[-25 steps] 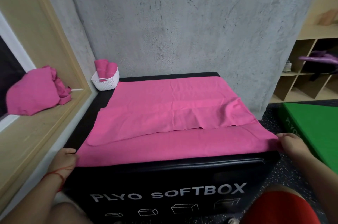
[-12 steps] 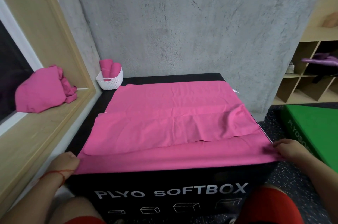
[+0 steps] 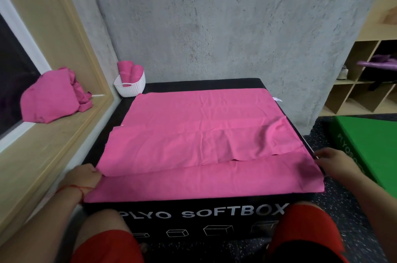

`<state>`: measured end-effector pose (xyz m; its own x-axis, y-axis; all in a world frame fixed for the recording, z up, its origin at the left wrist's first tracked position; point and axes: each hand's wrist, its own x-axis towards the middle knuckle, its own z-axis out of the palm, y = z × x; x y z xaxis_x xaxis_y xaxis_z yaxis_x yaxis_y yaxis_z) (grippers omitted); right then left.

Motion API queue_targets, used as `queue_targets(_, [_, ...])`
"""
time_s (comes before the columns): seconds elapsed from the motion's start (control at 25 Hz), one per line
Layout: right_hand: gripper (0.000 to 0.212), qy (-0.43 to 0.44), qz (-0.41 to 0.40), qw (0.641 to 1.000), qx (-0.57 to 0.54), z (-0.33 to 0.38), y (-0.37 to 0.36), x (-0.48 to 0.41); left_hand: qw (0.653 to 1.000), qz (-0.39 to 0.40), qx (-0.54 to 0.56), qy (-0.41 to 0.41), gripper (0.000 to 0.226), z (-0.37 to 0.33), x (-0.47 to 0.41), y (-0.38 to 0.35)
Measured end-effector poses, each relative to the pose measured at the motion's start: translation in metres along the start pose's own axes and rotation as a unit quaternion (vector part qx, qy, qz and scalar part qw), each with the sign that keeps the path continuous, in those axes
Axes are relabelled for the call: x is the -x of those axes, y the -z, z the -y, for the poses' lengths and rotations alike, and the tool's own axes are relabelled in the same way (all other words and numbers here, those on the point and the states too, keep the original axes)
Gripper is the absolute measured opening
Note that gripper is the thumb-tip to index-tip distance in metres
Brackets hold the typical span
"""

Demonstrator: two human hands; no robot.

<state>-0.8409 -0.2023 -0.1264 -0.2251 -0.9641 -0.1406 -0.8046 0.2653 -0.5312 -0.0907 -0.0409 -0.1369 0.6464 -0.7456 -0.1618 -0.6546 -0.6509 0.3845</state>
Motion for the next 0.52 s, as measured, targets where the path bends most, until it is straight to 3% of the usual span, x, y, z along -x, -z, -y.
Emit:
queue_targets(0.12, [0.007,0.006,-0.004,1.0,-0.025,0.017,-0.015,-0.002,0.998,0.029,0.05,0.029,0.058,-0.013,-0.01,-0.007])
queue_targets(0.24, [0.017,-0.063,0.012,0.985,-0.158,0.035,-0.026,0.0,0.984,0.045,0.153,0.077,0.067,-0.022,-0.014,-0.015])
queue_targets(0.4, [0.013,-0.181,0.047,0.905,-0.383,0.06,-0.031,0.007,0.969,0.036,0.221,0.101,0.04,-0.03,-0.01,-0.02])
queue_targets(0.52, [0.005,-0.171,0.048,0.882,-0.437,0.065,-0.035,-0.004,0.976,0.046,0.195,0.085,0.011,-0.033,-0.006,-0.018])
